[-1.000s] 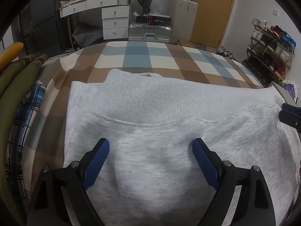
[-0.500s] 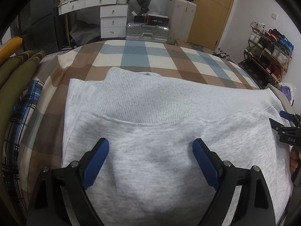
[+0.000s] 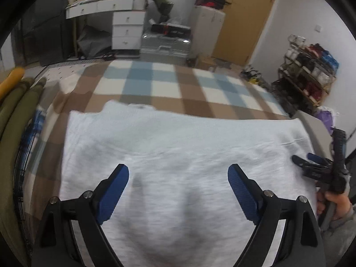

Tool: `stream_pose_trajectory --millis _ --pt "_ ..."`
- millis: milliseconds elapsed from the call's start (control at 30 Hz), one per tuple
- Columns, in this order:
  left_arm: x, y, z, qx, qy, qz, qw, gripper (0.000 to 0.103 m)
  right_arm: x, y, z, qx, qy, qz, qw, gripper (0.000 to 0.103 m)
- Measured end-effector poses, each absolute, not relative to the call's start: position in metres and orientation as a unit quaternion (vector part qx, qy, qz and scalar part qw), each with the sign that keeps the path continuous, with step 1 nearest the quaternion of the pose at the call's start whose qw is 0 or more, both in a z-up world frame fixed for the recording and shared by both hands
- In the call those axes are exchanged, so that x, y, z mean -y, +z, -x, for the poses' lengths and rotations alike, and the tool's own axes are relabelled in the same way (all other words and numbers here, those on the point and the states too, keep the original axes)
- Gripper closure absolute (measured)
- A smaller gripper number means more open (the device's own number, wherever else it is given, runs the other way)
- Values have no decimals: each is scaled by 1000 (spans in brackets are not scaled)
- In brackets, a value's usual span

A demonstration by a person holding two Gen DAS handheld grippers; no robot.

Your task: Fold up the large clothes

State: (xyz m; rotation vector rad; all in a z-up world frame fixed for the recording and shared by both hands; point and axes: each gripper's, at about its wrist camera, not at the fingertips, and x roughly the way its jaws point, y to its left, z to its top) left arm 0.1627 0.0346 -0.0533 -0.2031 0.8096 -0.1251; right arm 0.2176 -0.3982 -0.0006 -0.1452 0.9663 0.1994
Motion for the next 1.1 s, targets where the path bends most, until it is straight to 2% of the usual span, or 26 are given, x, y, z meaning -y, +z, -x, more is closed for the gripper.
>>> stream_pose_trajectory --millis 100,200,400,500,533,567,867,1000,1100 --pt "13 -52 -167 -411 -101 40 905 14 399 -1 -217 -464 97 67 878 0" --pt "42 -90 -180 -465 -120 -12 877 14 400 5 -215 -473 98 62 873 0" --pt "38 -94 -180 -448 -117 -8 886 10 354 52 -174 -437 196 70 875 0" --pt "37 -93 -180 -446 -118 -7 887 10 310 36 -169 -455 245 96 851 0" --pt "35 -94 -180 -446 -110 -11 888 14 299 25 -170 -465 249 106 843 1" --pt "33 -96 -182 -447 -97 -15 889 12 295 13 -175 -481 249 101 835 0" --pt "31 -94 -174 -439 -116 0 891 11 369 7 -173 -456 183 137 860 1" --pt "31 -94 -175 -438 -115 0 892 11 417 8 -182 -478 158 66 861 1" --pt "29 -94 -175 -437 -117 2 892 11 417 12 -177 -465 114 104 872 1"
